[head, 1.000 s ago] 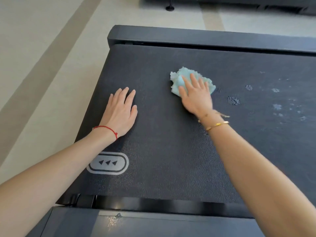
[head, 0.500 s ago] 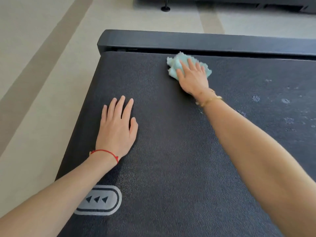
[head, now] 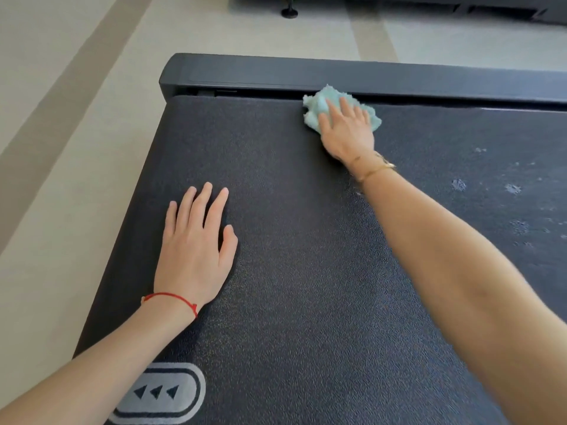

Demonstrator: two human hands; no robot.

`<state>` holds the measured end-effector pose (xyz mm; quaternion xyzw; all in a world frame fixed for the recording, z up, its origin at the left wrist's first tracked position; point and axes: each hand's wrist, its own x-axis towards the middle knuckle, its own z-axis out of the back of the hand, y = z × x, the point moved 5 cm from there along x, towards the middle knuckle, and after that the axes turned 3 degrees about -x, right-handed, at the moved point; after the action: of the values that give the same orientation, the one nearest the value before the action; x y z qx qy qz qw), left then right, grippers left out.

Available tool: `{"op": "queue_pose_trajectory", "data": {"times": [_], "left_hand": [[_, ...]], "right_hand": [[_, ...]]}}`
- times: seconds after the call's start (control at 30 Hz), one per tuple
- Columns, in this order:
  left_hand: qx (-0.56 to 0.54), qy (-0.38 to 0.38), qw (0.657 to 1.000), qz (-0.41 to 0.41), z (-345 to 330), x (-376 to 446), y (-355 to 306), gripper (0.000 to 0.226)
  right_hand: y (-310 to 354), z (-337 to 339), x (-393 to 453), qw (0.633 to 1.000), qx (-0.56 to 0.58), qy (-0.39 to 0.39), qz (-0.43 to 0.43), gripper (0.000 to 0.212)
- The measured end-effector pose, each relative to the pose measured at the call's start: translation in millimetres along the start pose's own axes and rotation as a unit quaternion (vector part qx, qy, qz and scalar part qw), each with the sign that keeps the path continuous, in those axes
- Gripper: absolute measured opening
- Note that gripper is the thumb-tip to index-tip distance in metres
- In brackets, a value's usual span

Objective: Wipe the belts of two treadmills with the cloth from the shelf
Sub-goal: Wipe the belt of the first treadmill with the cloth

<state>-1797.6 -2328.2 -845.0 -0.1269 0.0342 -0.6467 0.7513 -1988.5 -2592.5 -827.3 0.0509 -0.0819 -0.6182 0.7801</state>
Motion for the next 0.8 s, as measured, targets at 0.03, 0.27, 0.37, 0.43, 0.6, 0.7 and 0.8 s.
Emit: {"op": "queue_pose_trajectory", "data": {"times": [0.03,0.27,0.37,0.43,0.6,0.7,0.8], "left_hand": [[0.0,-0.002,1.0,0.001,0.1,-0.4,0.5,0.062],[-0.014,-0.015,1.0,-0.003,2.5,-1.7,-0.2,0.062],[-0.018,-0.015,1.0,-0.004,2.6,-1.3,1.2,0.062],[-0.022,-0.016,1.0,-0.003,1.9,0.0,2.2,0.061],[-0.03,-0.015,0.999,-0.002,0.9,0.5,2.9,0.055],[-0.027,-0.02,0.999,-0.005,2.4,1.0,4.3,0.054],[-0.032,-0.02,0.999,-0.008,2.0,0.0,3.2,0.055]], "right_hand": [[15.6,-2.6,5.8,1.0,-0.003,-0.003,0.003,0.05],[87.7,-13.5,-86.1,0.978,0.026,0.024,0.206,0.05],[41.3,-6.2,-108.0,0.975,0.031,0.014,0.219,0.049],[0.9,-2.0,-78.5,0.99,0.025,0.004,0.138,0.05],[-16.0,-2.3,-69.5,0.999,0.024,0.007,0.038,0.052],[2.7,1.9,-148.6,0.989,0.04,0.008,0.145,0.052],[13.8,12.5,-249.3,0.966,0.041,0.035,0.253,0.052]]}}
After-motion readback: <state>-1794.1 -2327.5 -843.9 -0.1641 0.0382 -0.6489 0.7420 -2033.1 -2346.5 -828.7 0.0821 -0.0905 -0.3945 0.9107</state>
